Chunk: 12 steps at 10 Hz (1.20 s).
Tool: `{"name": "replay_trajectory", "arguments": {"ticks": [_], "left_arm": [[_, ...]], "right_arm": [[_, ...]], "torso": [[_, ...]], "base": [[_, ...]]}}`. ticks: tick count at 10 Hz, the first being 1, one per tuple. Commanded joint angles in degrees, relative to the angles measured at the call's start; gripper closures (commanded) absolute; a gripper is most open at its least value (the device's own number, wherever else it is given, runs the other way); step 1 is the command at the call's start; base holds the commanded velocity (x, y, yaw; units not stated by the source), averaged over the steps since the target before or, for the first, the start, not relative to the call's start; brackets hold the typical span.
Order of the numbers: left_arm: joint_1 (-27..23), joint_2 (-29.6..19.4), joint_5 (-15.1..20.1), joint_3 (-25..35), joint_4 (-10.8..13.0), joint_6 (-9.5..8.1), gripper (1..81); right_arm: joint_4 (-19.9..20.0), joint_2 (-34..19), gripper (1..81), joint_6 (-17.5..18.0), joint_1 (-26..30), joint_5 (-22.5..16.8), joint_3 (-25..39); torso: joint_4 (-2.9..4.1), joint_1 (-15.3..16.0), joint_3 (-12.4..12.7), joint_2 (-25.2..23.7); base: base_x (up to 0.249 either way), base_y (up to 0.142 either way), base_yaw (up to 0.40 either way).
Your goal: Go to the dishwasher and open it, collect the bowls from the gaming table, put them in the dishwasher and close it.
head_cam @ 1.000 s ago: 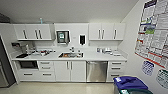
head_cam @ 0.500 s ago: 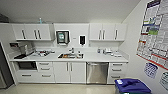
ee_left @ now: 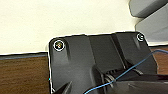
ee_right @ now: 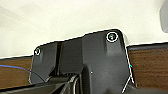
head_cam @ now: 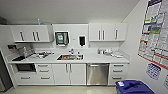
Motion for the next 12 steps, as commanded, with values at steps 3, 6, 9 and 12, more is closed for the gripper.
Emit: {"name": "replay_trajectory", "arguments": {"ticks": [3,6,9,12], "left_arm": [[-3.6,-0.9,2.4,0.3,0.7,-0.15,1.0],[-3.6,-0.6,2.4,0.3,0.7,-0.15,1.0],[-3.7,-0.4,2.4,0.4,0.8,-0.15,1.0],[-3.6,-0.4,2.4,0.3,0.8,-0.15,1.0]], "right_arm": [[-0.6,-1.3,1.0,-0.3,3.5,-2.5,0.3],[-0.6,-1.3,1.0,-0.3,3.5,-2.3,0.4],[-0.6,-1.3,1.0,-0.3,3.5,-2.4,0.2],[-0.6,-1.3,1.0,-0.3,3.7,-2.7,0.5]], "torso": [[0.0,0.0,0.0,0.0],[0.0,0.1,0.0,0.0],[0.0,0.1,0.0,0.0],[0.0,0.0,0.0,0.0]], "base": [[0.108,0.0,0.0],[0.108,0.0,0.0],[0.108,0.0,0.0],[0.115,0.0,0.0]]}}
